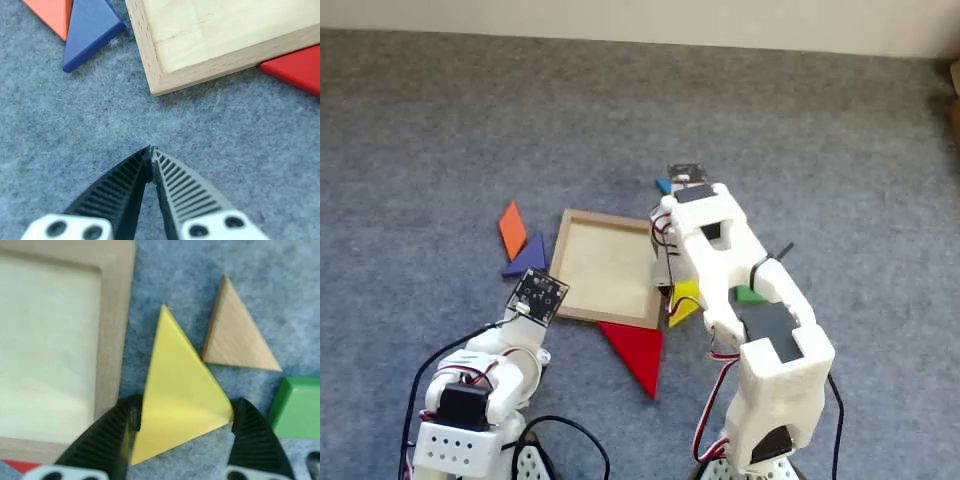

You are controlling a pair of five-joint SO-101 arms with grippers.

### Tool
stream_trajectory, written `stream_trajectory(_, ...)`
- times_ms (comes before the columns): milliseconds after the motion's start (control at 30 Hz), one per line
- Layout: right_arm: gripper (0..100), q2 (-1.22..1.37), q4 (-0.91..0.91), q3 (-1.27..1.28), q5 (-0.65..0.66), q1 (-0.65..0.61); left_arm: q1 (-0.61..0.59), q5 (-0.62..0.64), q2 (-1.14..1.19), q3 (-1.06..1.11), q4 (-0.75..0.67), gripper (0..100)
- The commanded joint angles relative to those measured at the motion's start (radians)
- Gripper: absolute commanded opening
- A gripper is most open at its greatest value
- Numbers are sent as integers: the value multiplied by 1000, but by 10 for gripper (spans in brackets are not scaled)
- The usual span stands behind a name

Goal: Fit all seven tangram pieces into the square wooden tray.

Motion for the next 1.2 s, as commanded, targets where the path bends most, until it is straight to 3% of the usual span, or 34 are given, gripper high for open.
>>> stream_trajectory(0,192,-36,41,19,9,39,-8,5,-41,19,3,7)
stream_trajectory(133,192,-176,41,30,83,42,-8,5,-41,19,3,7)
stream_trajectory(433,192,-412,39,145,91,38,-8,5,-41,19,3,7)
stream_trajectory(600,192,-489,27,137,84,-58,-8,5,-41,19,3,7)
stream_trajectory(767,192,-501,-81,120,54,-197,-8,5,-41,19,3,7)
stream_trajectory(900,192,-499,-191,124,-71,-257,-8,5,-41,19,3,7)
stream_trajectory(1167,232,-326,-248,31,-124,-349,-8,5,-41,19,3,7)
